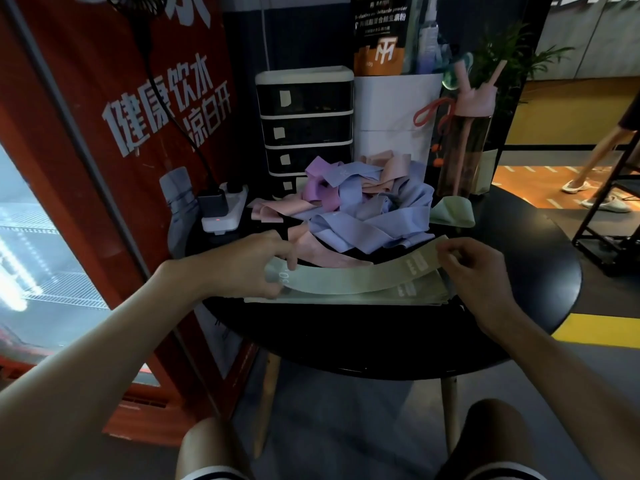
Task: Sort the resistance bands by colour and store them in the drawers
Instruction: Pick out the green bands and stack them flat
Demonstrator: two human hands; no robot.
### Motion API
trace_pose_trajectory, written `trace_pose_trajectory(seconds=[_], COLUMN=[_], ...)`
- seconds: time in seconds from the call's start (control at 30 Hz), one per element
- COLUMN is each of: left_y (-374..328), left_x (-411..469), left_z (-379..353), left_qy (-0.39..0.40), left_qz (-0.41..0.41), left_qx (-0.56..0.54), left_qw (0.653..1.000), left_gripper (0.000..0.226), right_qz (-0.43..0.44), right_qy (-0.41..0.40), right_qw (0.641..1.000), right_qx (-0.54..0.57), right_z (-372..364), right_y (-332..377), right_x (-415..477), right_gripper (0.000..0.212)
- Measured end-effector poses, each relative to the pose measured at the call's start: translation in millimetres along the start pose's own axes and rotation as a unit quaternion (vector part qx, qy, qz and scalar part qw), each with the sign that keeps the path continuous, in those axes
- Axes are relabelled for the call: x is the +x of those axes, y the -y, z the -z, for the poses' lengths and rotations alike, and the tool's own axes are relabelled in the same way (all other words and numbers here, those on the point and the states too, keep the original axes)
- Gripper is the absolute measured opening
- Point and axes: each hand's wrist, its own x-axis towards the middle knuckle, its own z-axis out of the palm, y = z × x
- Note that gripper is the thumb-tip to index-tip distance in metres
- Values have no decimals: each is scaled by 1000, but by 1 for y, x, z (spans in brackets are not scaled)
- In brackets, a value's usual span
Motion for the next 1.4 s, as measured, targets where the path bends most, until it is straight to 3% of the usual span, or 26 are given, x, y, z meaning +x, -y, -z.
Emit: trace_pose_trajectory(seconds=[0.27,0.43,0.5,0.63,0.8,1.0,1.4], left_y=[21,24,18,-11,-39,-34,-28], left_x=[-4,-7,-5,10,35,40,33], left_z=[-1,-10,-12,-24,-49,-63,-59], left_qy=[16,57,24,-51,-16,-34,-49], left_qz=[17,36,25,-49,-86,-86,-75], left_qx=[-43,31,10,-66,-59,-88,-116], left_qw=[999,997,999,995,994,992,989], left_gripper=[35,56,62,49,61,36,39], right_qz=[44,71,66,68,82,94,83], right_qy=[76,72,111,236,228,225,218], right_qw=[990,973,970,941,947,953,959], right_qx=[-114,-207,-206,-232,-209,-178,-159], right_z=[3,9,13,17,18,17,17], right_y=[-4,-15,-17,-18,-23,-25,-23], right_x=[-20,-16,-13,-10,-8,-9,-8], right_gripper=[16,14,24,54,48,44,44])
